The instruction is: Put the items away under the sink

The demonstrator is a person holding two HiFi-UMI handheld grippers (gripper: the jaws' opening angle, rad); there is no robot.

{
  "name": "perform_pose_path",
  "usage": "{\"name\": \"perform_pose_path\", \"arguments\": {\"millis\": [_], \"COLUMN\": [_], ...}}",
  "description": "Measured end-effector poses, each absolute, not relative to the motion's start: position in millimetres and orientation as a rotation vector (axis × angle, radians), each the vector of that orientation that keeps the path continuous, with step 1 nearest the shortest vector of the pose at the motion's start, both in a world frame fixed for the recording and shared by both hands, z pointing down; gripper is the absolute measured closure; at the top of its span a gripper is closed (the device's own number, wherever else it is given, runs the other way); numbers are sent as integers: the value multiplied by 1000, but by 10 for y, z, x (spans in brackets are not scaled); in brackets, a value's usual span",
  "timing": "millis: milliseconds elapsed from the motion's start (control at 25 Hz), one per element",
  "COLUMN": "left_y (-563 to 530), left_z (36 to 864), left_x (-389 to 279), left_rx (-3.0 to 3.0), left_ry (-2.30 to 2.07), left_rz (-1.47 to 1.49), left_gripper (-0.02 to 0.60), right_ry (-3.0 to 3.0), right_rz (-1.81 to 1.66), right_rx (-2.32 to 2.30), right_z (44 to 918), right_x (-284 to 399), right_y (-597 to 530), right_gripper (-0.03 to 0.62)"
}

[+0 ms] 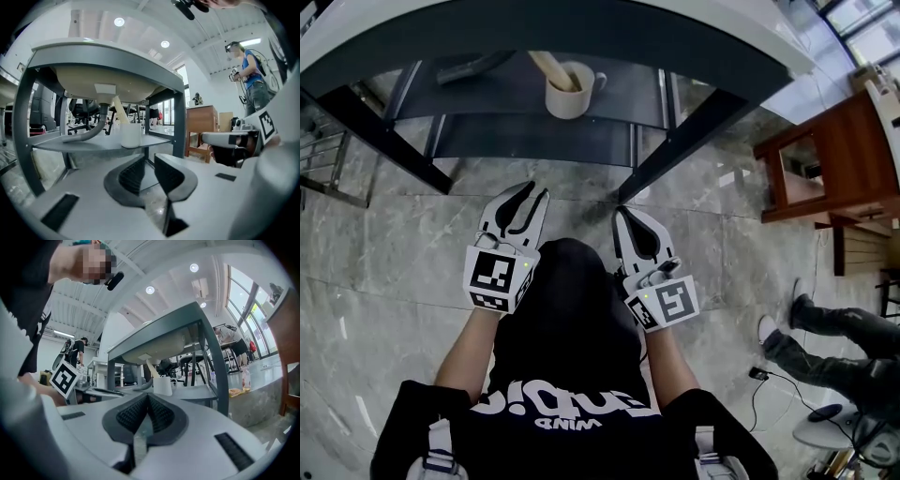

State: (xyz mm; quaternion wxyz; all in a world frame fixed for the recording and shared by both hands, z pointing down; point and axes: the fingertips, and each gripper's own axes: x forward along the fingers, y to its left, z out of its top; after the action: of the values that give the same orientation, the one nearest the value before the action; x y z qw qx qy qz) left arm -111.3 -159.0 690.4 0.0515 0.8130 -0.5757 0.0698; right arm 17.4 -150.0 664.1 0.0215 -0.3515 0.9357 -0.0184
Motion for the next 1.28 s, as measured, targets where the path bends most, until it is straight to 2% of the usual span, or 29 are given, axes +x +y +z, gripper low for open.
{"name": "perform_pose_path", "arguments": {"millis": [40, 80, 280, 400, 1000, 1280], "left_y": [-1553, -1519, -1427, -1305, -853, -821], "left_z": [6915, 6913, 6740, 6397, 2980, 1995], "left_x": [-1117, -1107, -1063, -1082, -881, -907], "left_rx": [2479, 2493, 2561, 2557, 2556, 2583], "left_ry": [-1739, -1714, -1598, -1574, -1311, -1321], "left_rz": [216, 211, 241, 266, 299, 264], "left_gripper": [537, 559, 561, 563, 563, 562], "right_ry": [2911, 2920, 2960, 2995, 3076, 3018], "right_rz": [-55, -55, -60, -80, -431, -487], "right_rx": [-1077, -1063, -1032, -980, -900, -937], "right_z": [6650, 6656, 6519, 6142, 2926, 1959], "right_x": [157, 144, 100, 37, -312, -196], "right_y": [-1470, -1443, -1378, -1284, -778, -793], "right_gripper": [576, 576, 576, 576, 576, 576]}}
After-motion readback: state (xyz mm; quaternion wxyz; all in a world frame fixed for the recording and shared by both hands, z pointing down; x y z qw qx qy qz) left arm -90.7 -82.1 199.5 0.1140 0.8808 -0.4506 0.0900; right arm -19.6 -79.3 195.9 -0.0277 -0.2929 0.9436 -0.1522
